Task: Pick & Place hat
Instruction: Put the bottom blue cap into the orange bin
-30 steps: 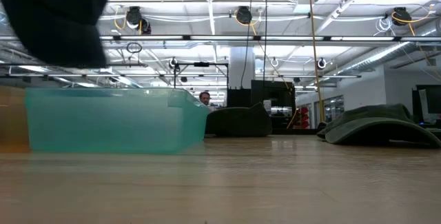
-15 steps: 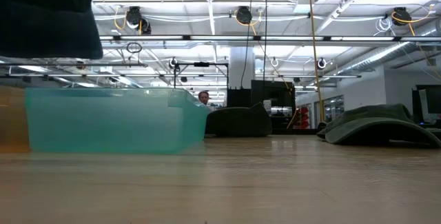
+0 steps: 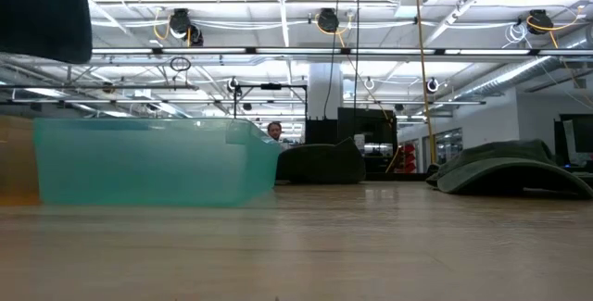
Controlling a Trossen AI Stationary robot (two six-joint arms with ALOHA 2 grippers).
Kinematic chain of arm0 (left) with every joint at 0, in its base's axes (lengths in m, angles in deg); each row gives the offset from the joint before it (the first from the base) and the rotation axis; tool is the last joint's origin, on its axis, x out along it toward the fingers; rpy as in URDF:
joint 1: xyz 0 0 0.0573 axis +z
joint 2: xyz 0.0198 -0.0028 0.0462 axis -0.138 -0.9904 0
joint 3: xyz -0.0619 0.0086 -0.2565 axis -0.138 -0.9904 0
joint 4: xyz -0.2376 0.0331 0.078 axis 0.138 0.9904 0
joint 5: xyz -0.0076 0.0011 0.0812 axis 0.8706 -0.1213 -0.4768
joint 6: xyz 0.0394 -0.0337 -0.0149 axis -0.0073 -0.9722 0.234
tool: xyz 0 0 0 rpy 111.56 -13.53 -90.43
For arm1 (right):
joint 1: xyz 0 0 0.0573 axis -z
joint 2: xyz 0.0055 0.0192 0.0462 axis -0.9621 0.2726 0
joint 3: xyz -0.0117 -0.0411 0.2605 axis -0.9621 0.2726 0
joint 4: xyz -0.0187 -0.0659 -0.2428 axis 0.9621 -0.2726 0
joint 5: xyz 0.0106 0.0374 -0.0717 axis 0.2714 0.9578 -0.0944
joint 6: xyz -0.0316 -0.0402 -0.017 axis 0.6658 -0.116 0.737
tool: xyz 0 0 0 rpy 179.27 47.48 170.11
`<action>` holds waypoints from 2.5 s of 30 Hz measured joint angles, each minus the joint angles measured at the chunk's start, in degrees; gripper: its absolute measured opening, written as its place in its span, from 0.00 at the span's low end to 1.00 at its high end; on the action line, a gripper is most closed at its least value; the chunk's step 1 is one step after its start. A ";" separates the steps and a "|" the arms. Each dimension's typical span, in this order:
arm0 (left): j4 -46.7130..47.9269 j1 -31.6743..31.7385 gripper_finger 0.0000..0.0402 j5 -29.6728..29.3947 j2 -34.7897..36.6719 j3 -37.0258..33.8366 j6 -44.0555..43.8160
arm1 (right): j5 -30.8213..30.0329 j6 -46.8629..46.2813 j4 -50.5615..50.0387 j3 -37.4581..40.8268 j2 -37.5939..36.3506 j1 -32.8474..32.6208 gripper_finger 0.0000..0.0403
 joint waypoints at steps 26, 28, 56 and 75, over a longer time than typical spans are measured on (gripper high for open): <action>0.02 -8.55 0.05 -9.76 -8.16 -0.90 -11.29 | 0.14 2.60 -5.88 0.00 -6.67 -0.02 0.29; 0.04 -10.30 0.05 -8.41 -8.53 -0.90 -8.32 | 0.15 3.84 -6.69 0.00 -7.41 -0.02 0.29; -0.03 -11.98 0.05 -17.29 2.91 -15.60 -22.54 | 0.13 6.39 -13.56 0.00 -8.25 -0.02 0.29; -0.04 4.00 0.05 -23.44 2.36 -26.34 4.02 | -0.01 9.01 -13.92 0.00 -8.18 -0.02 0.29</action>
